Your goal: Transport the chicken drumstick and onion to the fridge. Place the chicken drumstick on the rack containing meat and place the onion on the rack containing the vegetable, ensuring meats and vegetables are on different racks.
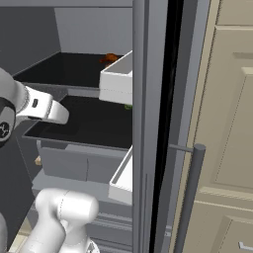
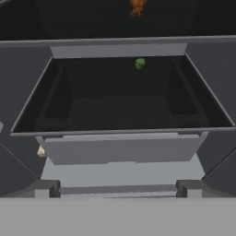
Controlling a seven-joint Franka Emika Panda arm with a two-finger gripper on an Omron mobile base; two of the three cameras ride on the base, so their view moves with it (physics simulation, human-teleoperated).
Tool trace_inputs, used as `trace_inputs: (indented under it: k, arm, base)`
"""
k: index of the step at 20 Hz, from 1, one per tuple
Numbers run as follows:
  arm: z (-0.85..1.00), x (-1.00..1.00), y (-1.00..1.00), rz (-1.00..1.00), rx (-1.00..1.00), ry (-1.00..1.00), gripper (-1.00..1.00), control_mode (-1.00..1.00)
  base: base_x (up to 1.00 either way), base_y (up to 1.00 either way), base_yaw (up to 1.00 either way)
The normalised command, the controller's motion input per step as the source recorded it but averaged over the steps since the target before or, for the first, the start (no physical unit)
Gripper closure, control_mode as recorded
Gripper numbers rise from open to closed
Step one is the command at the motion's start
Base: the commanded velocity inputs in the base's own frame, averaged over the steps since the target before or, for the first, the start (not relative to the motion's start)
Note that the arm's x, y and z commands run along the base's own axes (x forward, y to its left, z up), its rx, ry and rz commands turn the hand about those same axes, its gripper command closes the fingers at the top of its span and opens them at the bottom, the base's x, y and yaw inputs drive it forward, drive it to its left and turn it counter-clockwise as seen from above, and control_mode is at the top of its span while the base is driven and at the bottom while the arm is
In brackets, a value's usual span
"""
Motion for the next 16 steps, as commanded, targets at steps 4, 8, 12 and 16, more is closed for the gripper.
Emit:
trace_inputs:
  k: [4, 8, 12, 16]
  arm:
    - [0.0, -0.3, 0.0, 0.0, 0.0, 0.03, -1.0, -1.0]
    - [0.02, -0.35, 0.01, 0.0, 0.0, 0.0, -1.0, -1.0]
    - [0.04, -0.16, 0.0, 0.0, 0.0, 0.0, -1.0, 1.0]
    - [0.0, 0.0, 0.0, 0.0, 0.0, 0.0, -1.0, 1.0]
  base:
    - [0.0, 0.0, 0.0]
    - [0.0, 0.0, 0.0]
    - [-0.72, 0.0, 0.0]
    - [-1.0, 0.0, 0.0]
